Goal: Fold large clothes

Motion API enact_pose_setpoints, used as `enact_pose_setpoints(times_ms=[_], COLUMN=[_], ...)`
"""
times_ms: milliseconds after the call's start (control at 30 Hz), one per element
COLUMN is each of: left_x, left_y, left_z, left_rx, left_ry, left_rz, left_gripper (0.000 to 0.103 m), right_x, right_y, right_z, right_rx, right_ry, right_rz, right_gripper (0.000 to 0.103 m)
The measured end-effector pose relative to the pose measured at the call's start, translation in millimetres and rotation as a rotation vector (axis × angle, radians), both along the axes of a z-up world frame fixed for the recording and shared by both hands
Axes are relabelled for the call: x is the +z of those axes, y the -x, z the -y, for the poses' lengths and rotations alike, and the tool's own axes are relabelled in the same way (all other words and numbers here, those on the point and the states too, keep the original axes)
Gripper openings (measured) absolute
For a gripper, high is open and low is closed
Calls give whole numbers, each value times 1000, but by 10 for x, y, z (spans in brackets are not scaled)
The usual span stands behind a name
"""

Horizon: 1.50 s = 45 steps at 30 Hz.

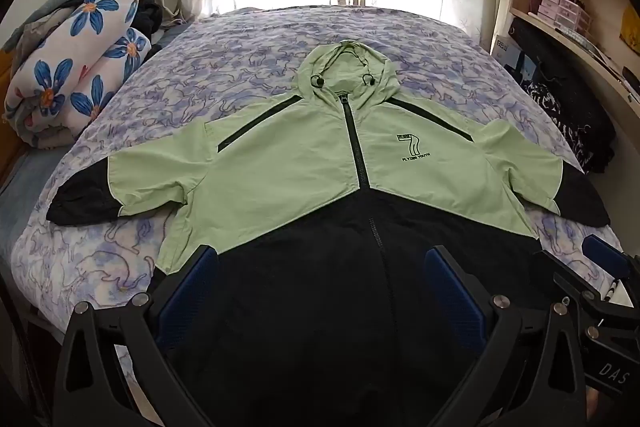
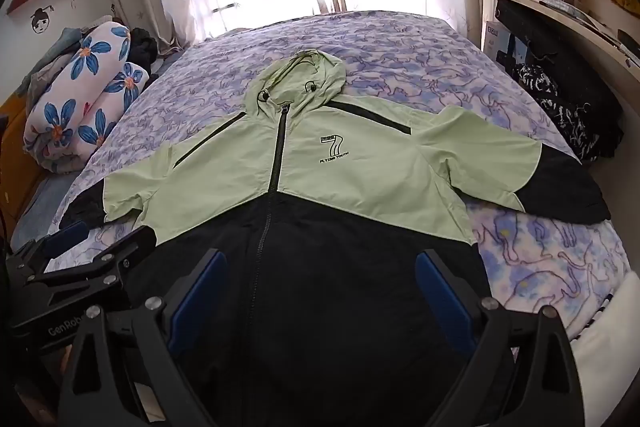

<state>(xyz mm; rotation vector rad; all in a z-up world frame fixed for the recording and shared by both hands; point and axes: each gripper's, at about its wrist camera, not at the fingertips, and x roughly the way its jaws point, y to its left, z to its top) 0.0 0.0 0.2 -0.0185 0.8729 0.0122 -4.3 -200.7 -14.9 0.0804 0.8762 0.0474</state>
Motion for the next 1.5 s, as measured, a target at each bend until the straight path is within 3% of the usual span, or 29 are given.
enact_pose_setpoints(times_ms=[1500], left_x=[-121], left_y=[41], left_z=[-4], left_rx=[-5], left_ry=[9], left_rz=[-13], left_gripper=[102], right_x=[-64], right_y=[1], right_z=[-16], right_rx=[0], right_ry=[-5], right_rz=[-7], right_gripper=[96])
